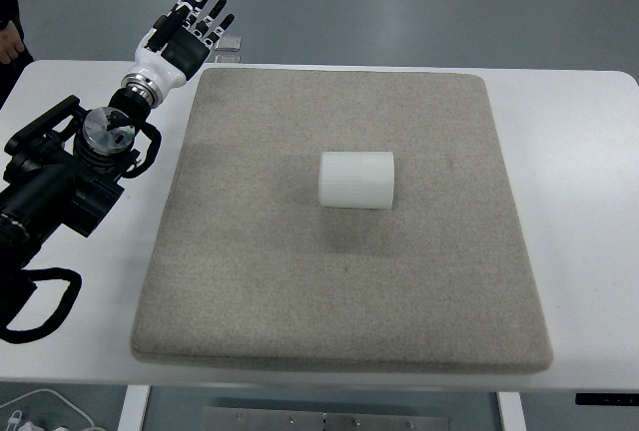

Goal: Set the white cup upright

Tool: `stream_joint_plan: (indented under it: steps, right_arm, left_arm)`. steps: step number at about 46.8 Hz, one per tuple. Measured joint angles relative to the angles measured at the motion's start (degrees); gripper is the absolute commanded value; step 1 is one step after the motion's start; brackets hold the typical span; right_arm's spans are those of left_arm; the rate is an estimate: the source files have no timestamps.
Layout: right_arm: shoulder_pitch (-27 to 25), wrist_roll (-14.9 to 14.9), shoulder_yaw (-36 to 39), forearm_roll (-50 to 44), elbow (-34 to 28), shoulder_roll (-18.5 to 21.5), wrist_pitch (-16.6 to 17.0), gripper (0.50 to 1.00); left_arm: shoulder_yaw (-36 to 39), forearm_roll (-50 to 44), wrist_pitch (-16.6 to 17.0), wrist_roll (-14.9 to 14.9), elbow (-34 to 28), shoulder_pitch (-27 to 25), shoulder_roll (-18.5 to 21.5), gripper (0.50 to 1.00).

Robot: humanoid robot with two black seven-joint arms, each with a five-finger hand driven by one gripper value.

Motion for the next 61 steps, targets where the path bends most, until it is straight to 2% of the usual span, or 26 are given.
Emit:
stream_joint_plan:
  steps: [17, 35, 45, 51, 61]
  right_arm:
    - [0.0, 0.0, 0.0, 0.0, 0.0, 0.0, 0.0, 0.930]
    - [0.0, 0.0, 0.0, 0.0, 0.0, 0.0, 0.0, 0.930]
    - [0.0, 0.0, 0.0, 0.0, 0.0, 0.0, 0.0, 0.930]
    - [0.0, 0.0, 0.0, 0.0, 0.0, 0.0, 0.0, 0.930]
    - [0.0, 0.0, 0.0, 0.0, 0.0, 0.0, 0.0, 0.930]
  left_arm:
    - [-0.3, -0.1, -0.8, 0.0, -0.3, -0.1, 0.4, 0.996]
    - [-0.4, -0.2, -0.1, 0.0, 2.3, -2.0, 0.5, 0.996]
    - [0.6, 0.6, -1.6, -0.1, 2.0, -2.6, 0.4, 0.996]
    - [0.8, 3.9, -1.8, -0.1, 1.7, -3.8, 0.7, 0.996]
    - [1.0, 15.7, -1.8, 0.1, -0.8, -5.1, 0.8, 0.994]
